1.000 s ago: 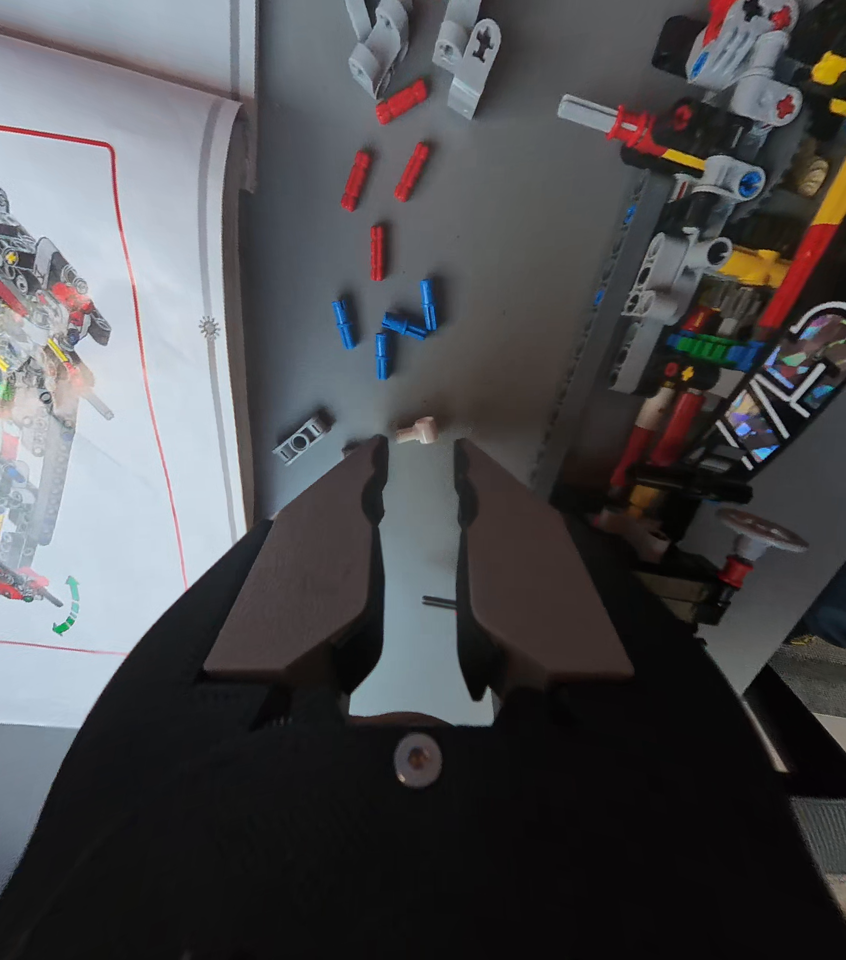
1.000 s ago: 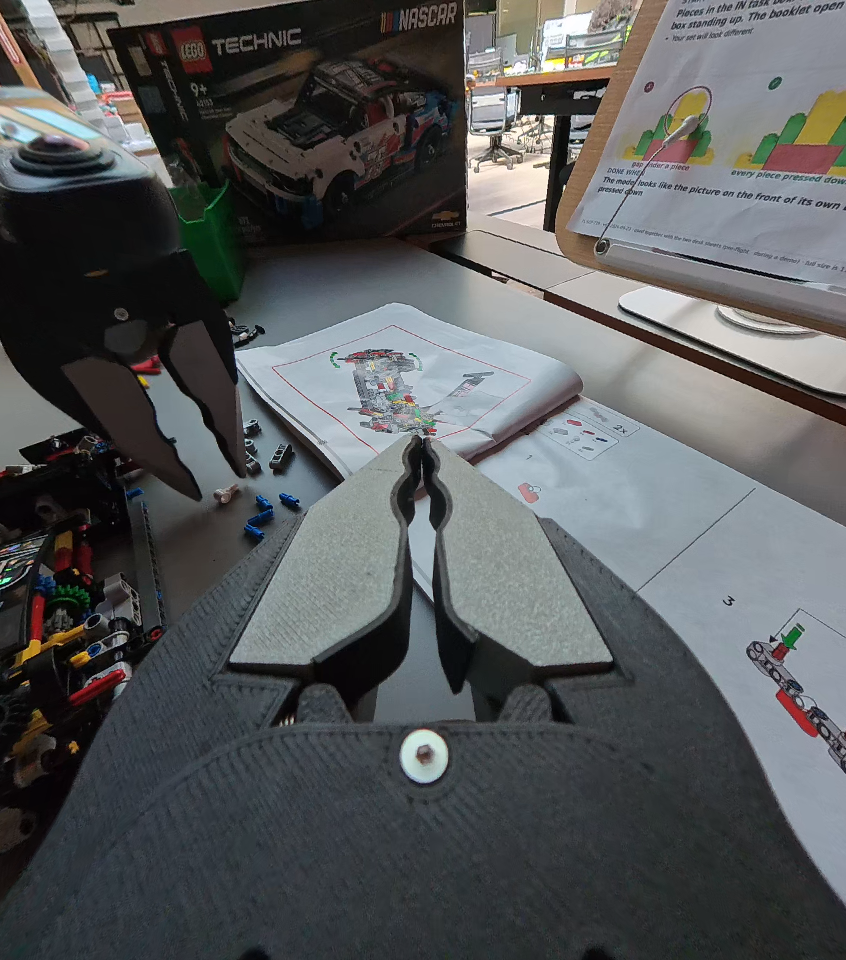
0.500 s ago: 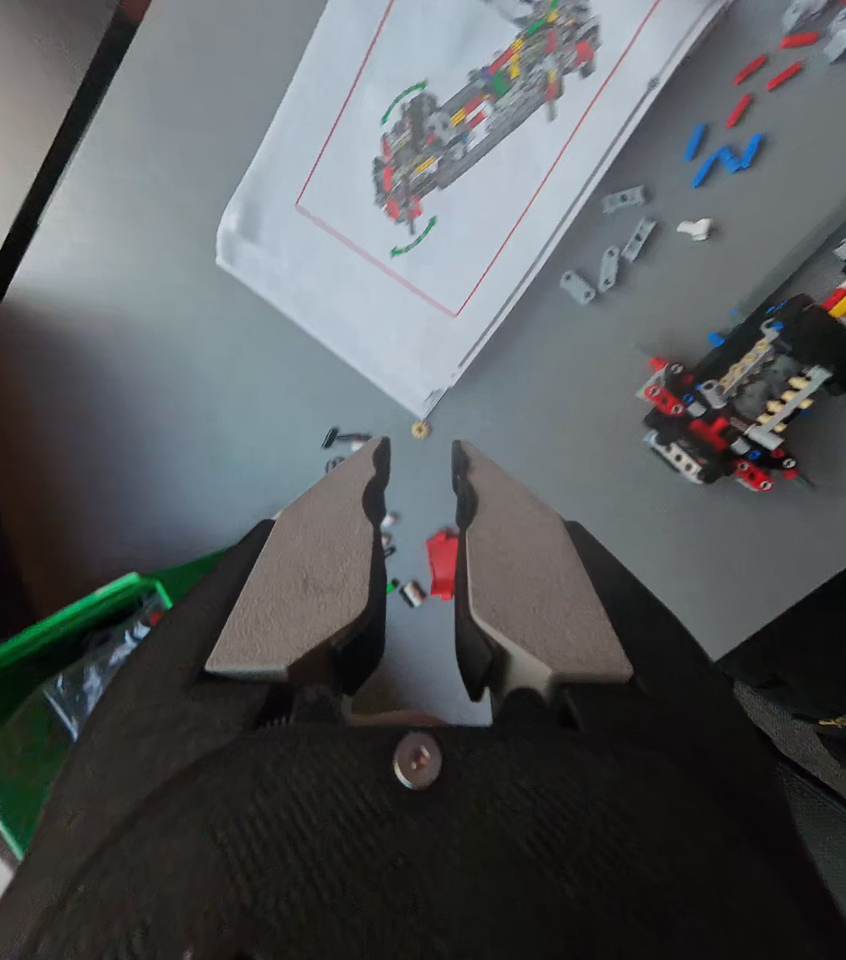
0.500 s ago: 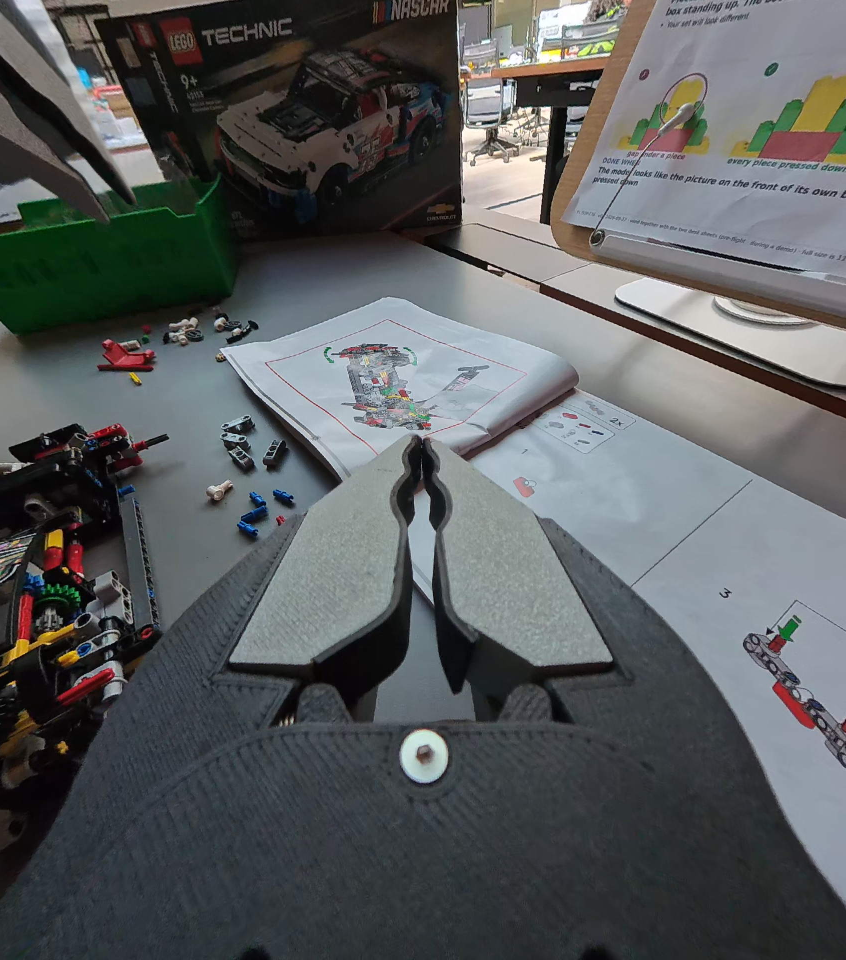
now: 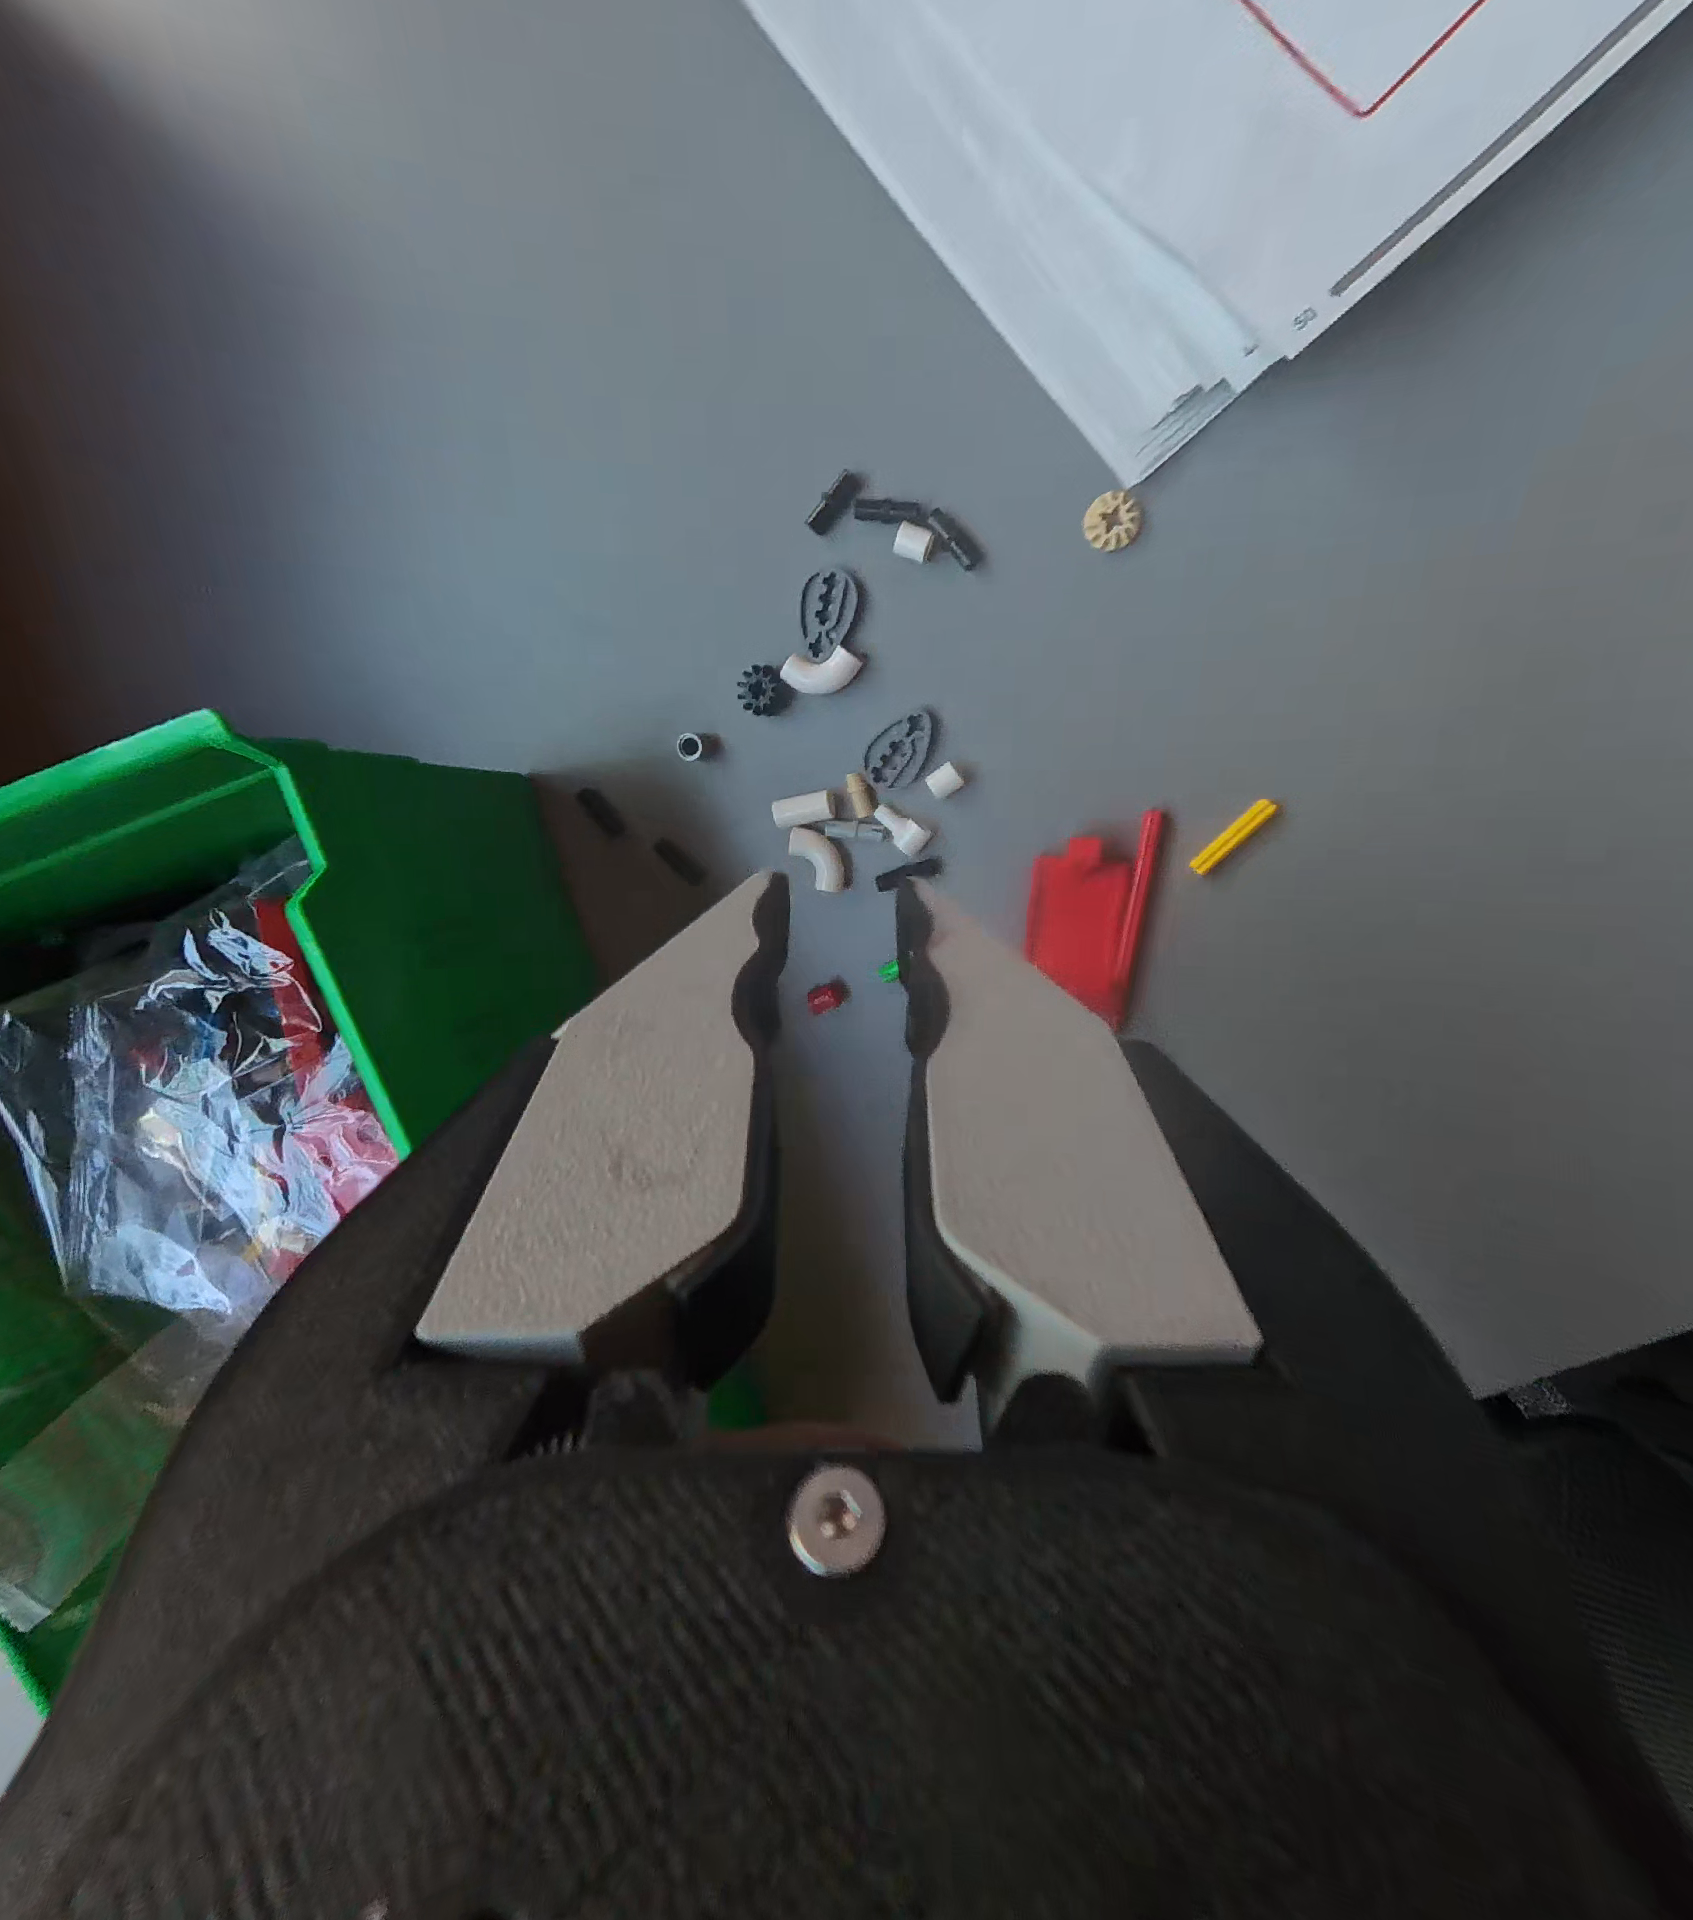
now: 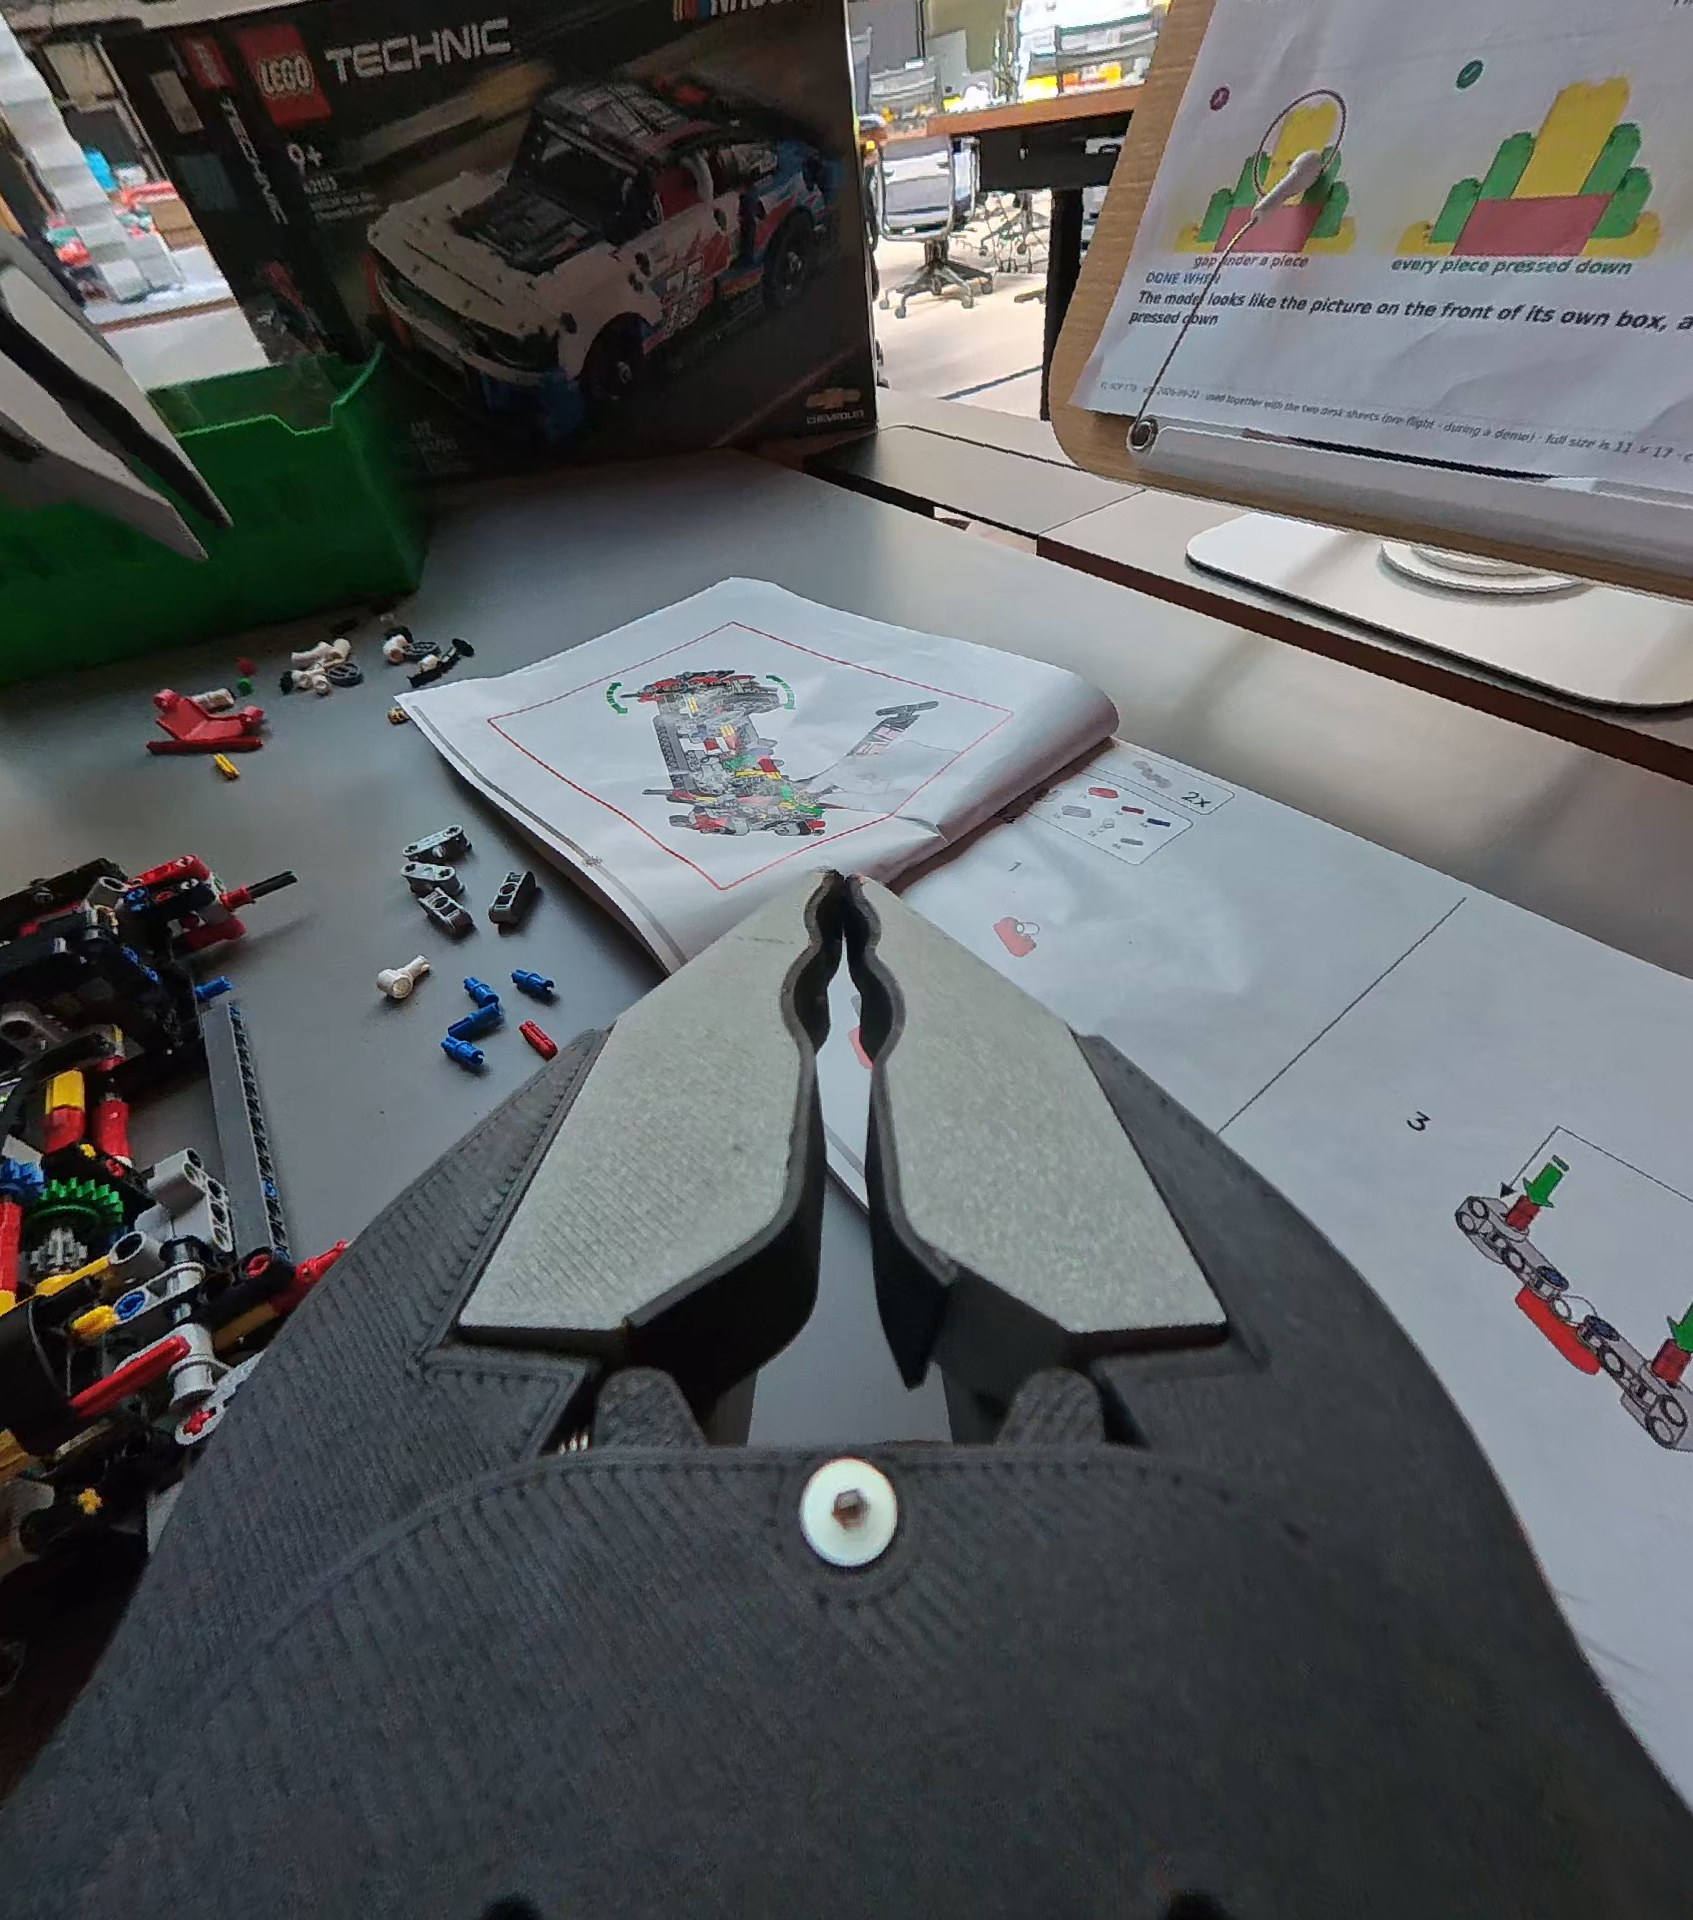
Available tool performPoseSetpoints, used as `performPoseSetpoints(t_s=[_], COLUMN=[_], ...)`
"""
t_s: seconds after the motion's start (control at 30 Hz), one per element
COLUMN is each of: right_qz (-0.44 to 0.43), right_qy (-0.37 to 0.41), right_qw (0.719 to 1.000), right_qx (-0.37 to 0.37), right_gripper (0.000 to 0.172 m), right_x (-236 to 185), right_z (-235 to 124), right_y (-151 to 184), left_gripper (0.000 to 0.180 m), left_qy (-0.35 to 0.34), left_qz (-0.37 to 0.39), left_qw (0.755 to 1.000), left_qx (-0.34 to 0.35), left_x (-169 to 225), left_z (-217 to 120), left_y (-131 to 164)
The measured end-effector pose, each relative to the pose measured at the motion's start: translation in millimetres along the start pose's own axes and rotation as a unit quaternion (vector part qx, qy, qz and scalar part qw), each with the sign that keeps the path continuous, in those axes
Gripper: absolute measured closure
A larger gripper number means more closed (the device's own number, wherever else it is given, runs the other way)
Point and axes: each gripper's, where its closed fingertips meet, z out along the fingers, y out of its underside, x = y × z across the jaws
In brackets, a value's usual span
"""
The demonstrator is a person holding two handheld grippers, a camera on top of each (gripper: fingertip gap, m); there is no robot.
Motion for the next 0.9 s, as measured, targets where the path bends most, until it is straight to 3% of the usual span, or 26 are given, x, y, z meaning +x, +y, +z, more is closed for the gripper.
performPoseSetpoints(t_s=[0.3, 0.63, 0.9], right_qz=[0.000, -0.001, -0.002], right_qy=[-0.004, -0.008, -0.010], right_qw=[1.000, 1.000, 1.000], right_qx=[-0.001, -0.001, -0.001], right_gripper=[0.172, 0.172, 0.172], right_x=[-0.7, -3.3, -3.1], right_z=[1.3, 1.5, 1.9], right_y=[0.2, -0.3, -0.8], left_gripper=[0.163, 0.162, 0.161], left_qy=[0.027, 0.069, 0.082], left_qz=[-0.017, -0.027, -0.032], left_qw=[0.999, 0.995, 0.993], left_qx=[-0.022, -0.071, -0.084], left_x=[-3.1, 8.8, 13.9], left_z=[17.7, 60.9, 64.3], left_y=[8.2, 16.1, 16.9])
